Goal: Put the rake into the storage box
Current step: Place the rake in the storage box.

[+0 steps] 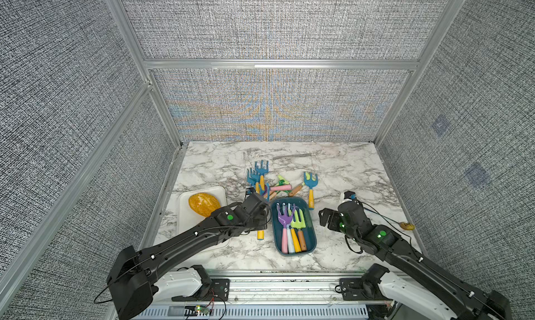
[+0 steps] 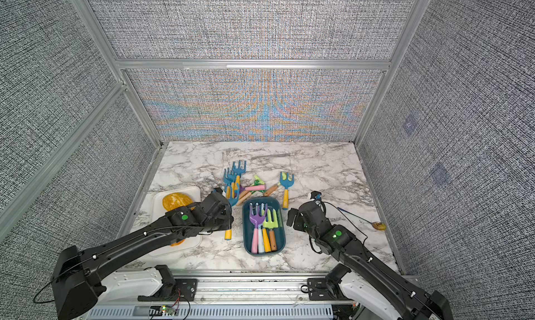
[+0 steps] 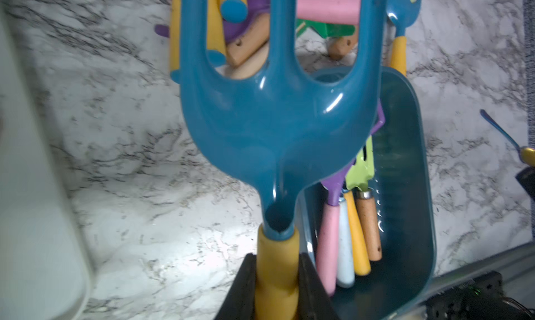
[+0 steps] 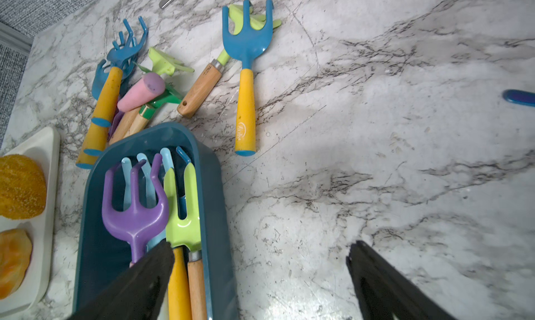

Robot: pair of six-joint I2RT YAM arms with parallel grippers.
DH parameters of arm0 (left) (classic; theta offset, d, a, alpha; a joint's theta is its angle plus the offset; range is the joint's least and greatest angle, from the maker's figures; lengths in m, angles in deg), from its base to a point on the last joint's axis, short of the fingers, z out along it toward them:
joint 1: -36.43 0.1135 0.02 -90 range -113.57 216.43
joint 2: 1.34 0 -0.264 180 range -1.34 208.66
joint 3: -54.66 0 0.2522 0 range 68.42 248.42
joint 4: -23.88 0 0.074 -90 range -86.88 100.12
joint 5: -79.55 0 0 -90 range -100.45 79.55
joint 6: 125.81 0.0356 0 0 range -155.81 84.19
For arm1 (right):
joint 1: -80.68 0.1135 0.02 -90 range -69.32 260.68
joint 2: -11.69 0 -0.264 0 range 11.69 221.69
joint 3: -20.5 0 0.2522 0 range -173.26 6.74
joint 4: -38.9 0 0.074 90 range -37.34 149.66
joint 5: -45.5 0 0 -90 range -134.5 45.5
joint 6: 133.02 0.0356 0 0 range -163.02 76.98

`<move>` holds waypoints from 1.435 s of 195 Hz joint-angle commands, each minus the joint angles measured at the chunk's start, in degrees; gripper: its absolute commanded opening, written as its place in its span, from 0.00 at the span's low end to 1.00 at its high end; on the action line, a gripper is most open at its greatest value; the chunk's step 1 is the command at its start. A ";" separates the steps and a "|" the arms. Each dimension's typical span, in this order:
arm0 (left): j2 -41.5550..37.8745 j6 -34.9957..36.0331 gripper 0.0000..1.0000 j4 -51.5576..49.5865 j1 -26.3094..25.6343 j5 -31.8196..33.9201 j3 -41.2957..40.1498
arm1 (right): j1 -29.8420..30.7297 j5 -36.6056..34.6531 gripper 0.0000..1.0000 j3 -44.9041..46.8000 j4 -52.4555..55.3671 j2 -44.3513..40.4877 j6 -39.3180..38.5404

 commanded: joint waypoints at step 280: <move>28.33 -10.42 0.04 10.94 -16.03 6.56 14.11 | -2.13 -2.71 0.99 1.45 2.45 -3.05 3.38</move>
